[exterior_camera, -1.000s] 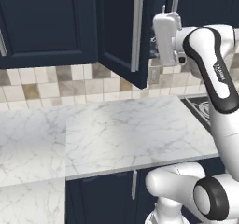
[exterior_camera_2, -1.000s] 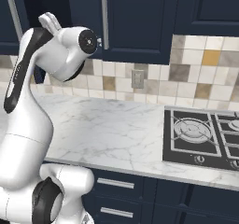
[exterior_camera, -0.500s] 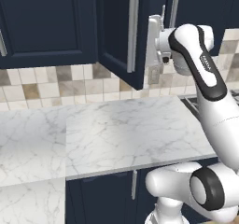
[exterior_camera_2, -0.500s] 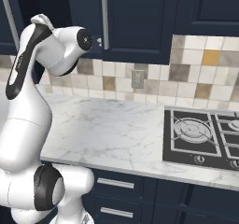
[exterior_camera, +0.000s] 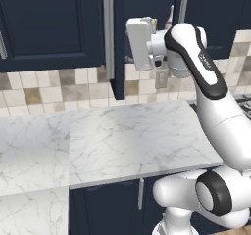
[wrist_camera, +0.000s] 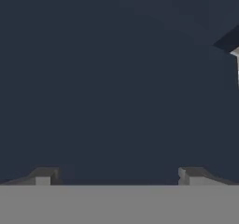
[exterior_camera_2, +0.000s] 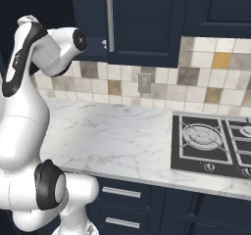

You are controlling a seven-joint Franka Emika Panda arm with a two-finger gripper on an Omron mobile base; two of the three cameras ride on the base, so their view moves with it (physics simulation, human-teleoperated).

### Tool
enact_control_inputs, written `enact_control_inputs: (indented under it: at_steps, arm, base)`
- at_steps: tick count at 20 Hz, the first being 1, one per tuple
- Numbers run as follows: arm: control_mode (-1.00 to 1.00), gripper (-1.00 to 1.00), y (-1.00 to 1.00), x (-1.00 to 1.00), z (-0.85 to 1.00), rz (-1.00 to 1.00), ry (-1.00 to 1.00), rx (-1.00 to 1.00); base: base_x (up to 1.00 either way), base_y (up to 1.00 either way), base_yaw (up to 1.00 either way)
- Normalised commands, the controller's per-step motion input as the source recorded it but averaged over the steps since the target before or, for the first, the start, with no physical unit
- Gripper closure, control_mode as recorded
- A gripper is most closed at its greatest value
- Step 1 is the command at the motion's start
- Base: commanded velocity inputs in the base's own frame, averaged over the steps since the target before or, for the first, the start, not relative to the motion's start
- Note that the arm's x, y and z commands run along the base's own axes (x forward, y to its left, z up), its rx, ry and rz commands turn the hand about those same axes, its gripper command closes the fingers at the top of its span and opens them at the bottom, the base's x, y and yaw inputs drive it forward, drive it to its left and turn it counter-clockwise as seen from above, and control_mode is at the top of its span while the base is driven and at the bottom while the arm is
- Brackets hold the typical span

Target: Get the candle and the liquor from the cabinet and move them to the dining counter.

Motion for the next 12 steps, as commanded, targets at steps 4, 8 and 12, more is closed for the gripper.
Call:
enact_control_inputs:
  at_steps: [4,8,12]
  arm:
    - [-1.0,-1.0,0.49,0.18,-0.17,0.06,0.0,0.0]
    - [-1.0,-1.0,0.41,0.26,-0.16,0.06,0.0,-0.01]
    - [-1.0,-1.0,0.36,0.3,-0.17,0.05,0.0,-0.05]
  base:
    - [0.0,0.0,0.0]
    - [0.0,0.0,0.0]
    - [0.0,0.0,0.0]
